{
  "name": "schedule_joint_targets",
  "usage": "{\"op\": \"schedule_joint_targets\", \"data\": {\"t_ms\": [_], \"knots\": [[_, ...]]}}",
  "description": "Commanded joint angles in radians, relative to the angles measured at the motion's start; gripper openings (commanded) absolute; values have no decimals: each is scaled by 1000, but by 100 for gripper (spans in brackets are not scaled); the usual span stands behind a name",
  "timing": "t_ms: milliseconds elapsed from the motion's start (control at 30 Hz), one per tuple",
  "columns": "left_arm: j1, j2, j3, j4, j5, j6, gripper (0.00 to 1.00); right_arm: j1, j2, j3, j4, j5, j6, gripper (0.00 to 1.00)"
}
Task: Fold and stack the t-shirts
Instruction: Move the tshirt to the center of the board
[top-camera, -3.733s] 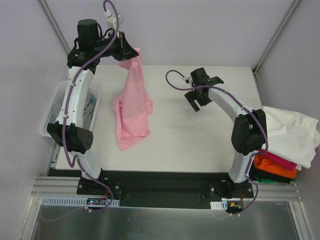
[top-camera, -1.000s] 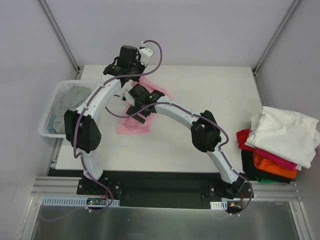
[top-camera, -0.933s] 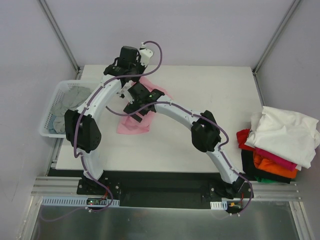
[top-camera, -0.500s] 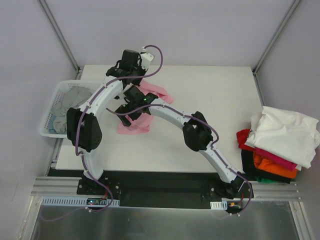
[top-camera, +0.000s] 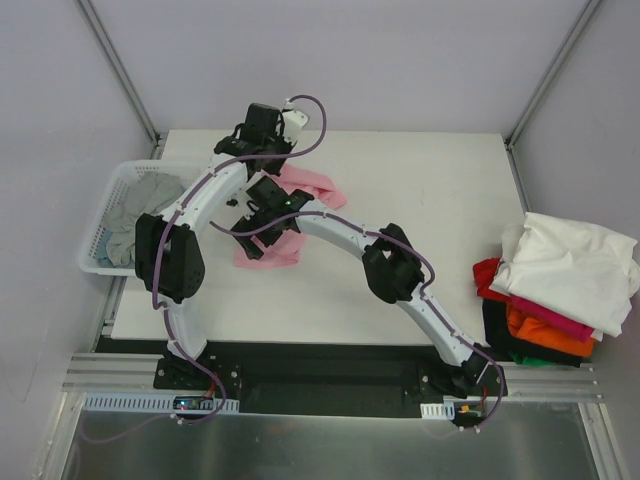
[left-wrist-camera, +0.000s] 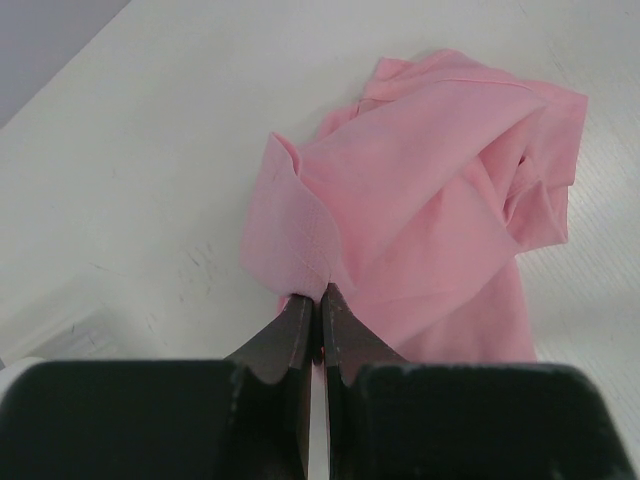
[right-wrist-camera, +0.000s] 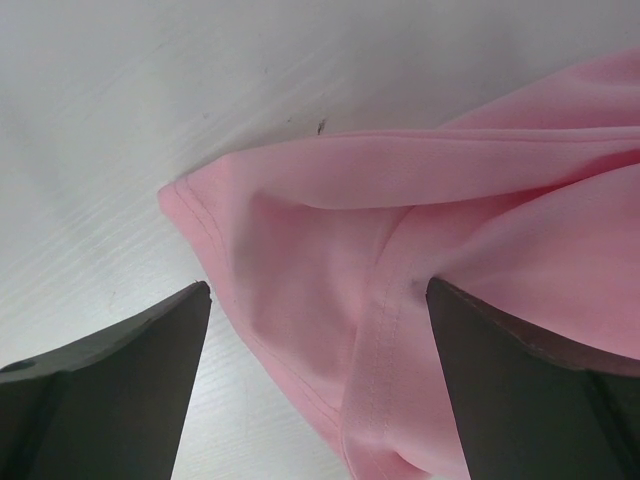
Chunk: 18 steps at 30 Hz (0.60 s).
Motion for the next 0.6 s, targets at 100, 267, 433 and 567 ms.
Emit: {"op": "schedule_joint_targets", "data": {"t_ms": [100, 267, 433, 567], "knots": [[-10, -20, -32, 42, 15, -8, 0, 1, -46, 9, -40, 87, -108, 93], [-10, -26, -66, 59, 15, -10, 0, -4, -34, 0, -59, 131, -140, 93], [-10, -31, -72, 64, 15, -10, 0, -10, -30, 9, -48, 121, -145, 89], [-10, -38, -86, 70, 13, -10, 0, -12, -13, 23, -48, 99, -137, 73]]}}
